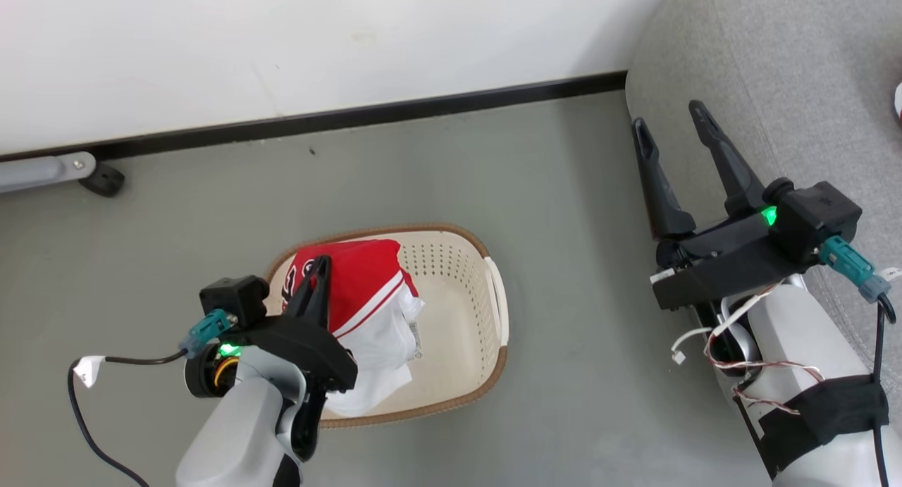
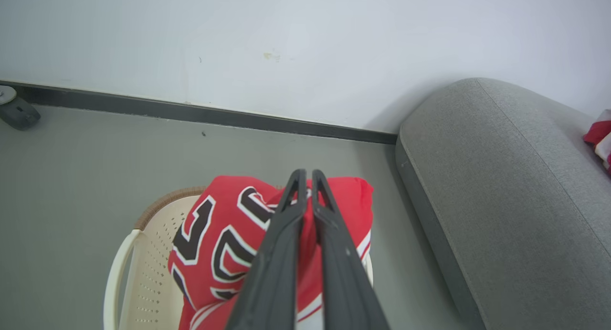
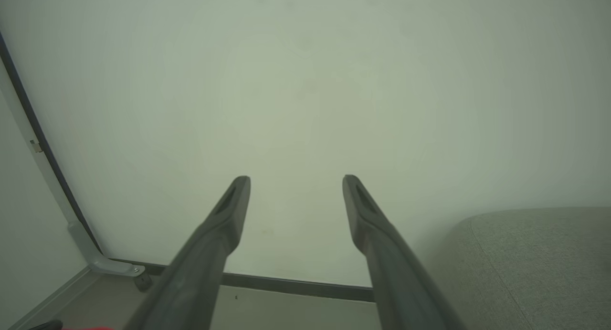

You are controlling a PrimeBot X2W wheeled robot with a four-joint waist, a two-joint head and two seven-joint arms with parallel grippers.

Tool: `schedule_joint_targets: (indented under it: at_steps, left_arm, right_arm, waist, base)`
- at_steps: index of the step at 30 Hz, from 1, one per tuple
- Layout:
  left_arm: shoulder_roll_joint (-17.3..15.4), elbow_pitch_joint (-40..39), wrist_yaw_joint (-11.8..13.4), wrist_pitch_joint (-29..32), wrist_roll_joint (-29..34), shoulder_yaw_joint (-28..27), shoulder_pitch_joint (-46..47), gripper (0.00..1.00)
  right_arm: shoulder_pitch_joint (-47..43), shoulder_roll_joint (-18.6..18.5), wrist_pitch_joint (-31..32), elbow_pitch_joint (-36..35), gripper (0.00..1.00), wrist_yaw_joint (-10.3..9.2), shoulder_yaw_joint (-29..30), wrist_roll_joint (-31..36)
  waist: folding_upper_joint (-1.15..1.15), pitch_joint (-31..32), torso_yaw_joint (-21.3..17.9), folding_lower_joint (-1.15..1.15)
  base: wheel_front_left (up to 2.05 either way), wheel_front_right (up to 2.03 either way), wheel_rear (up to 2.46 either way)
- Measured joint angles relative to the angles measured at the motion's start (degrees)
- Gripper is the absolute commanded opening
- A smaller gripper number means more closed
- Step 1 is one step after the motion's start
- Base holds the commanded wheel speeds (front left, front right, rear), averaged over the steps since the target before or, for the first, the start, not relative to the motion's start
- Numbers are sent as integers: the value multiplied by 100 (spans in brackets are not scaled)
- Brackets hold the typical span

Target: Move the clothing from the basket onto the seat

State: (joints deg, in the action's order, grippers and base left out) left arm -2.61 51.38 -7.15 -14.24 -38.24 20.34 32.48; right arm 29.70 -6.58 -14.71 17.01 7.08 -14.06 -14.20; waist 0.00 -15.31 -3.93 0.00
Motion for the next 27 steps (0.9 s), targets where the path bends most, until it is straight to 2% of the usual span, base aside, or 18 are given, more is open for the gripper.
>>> schedule_joint_targets:
  at_steps: [8,27]
  left_arm:
    - [-89,-611,1,-4,69,-326,-151,0]
    - [-196,-2828,81,-5,991,-704,-250,0]
  right_arm:
    - [-208,-13,0,8,100,0,-75,-45]
    - [-420,-21,0,267,100,1,-78,-12]
  waist:
    - [0,262,106,0]
    - [0,407,181,0]
  base:
    - [0,0,0]
    - [0,0,0]
